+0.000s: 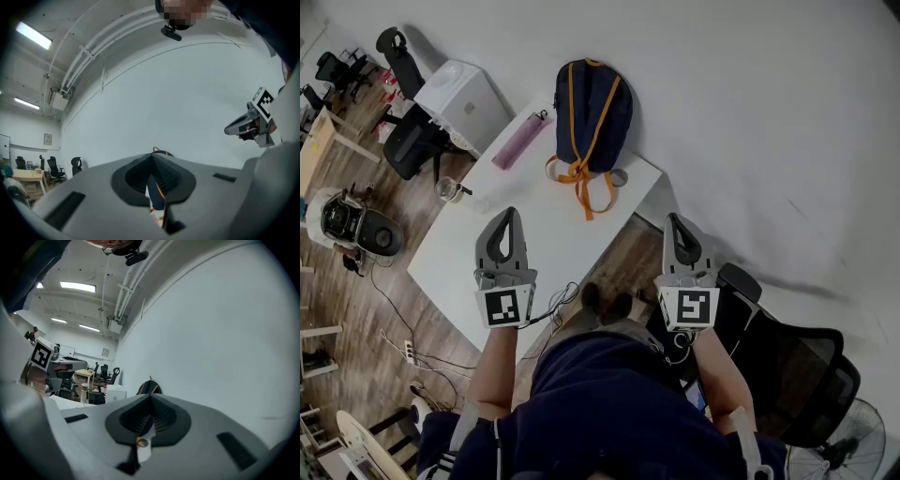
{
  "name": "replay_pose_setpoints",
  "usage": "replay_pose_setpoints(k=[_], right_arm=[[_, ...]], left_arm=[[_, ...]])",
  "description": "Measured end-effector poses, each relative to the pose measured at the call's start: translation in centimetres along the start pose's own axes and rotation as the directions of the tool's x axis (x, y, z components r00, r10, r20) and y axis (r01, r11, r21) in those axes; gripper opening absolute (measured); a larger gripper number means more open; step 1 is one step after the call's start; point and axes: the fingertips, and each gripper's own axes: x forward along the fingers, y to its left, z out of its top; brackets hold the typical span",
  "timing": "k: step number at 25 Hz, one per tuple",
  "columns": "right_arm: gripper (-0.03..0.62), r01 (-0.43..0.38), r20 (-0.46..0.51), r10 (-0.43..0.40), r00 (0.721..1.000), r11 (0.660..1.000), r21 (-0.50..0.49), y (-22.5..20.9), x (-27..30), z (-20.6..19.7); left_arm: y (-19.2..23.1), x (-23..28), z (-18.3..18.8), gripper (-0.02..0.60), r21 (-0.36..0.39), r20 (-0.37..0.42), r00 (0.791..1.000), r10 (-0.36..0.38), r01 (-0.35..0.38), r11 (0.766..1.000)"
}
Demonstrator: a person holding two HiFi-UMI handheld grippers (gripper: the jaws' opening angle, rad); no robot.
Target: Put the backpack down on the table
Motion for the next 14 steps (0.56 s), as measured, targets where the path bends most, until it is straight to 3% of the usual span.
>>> replay_pose_setpoints(k=[14], right_arm=[[-0.005, 0.008, -0.014, -0.008, 1.0, 1.0, -0.003, -0.7, 0.4, -0.4]], left_arm=[[-1.1, 0.5, -0.1, 0.003, 0.0, 0.002, 1.0, -0.03, 0.03, 1.0]])
